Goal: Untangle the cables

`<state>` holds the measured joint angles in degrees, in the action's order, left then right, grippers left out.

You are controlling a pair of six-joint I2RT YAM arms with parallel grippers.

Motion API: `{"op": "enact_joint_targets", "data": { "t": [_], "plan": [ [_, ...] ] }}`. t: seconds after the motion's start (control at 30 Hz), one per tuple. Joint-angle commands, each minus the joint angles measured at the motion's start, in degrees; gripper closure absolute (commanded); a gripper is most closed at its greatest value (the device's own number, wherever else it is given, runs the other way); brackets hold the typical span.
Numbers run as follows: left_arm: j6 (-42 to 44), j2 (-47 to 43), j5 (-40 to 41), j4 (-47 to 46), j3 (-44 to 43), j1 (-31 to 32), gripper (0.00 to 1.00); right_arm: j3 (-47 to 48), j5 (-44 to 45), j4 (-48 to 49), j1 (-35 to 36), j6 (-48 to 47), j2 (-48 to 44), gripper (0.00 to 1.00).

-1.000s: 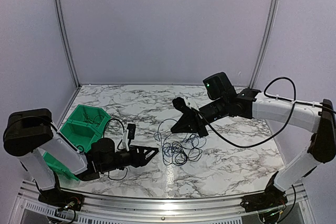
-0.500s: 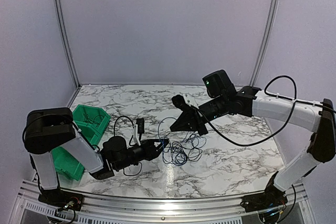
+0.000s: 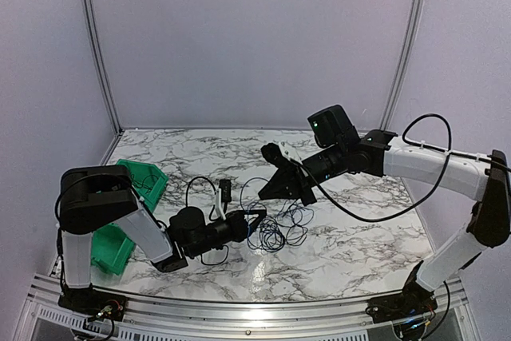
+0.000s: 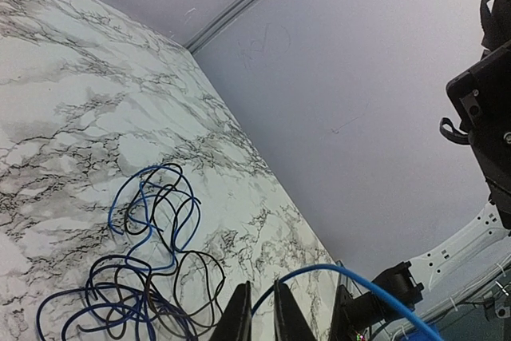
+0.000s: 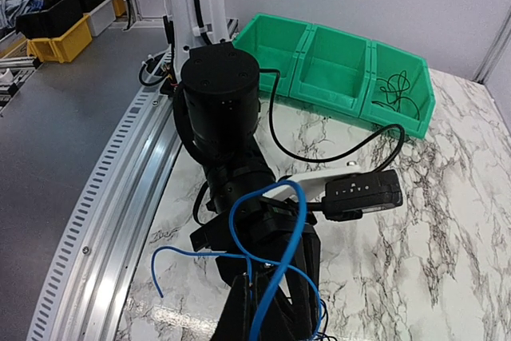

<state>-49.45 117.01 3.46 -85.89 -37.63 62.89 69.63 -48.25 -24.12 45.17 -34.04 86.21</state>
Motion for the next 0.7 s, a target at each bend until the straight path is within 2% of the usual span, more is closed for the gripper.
{"op": "enact_joint_targets", "data": {
  "t": [0.0,0.13,0.37,0.5,0.67],
  "plan": [
    [-1.5,2.2,-1.7,-4.1,-1.1,0.2,0.88,3.9,-1.3,-0.9,0.5,0.8,-0.2,1.0],
    [-3.4,3.1,-2.3,-6.8,-0.8,0.3,0.82,4.2,-0.8,-0.9,0.5,0.5,0.1,1.0],
    [-3.7,1.7,-1.9,-9.0,1.2,0.7,0.81,4.2,0.1,-0.7,0.5,0.4,0.6,1.0],
    [-1.5,-3.0,3.6,-5.7,5.0,1.6,0.79,4.4,1.7,-1.0,0.4,0.3,0.4,1.0],
    [1.2,-6.9,1.8,-2.4,6.7,1.8,0.7,3.7,2.4,-0.5,0.4,0.3,0.0,1.0]
  ]
}}
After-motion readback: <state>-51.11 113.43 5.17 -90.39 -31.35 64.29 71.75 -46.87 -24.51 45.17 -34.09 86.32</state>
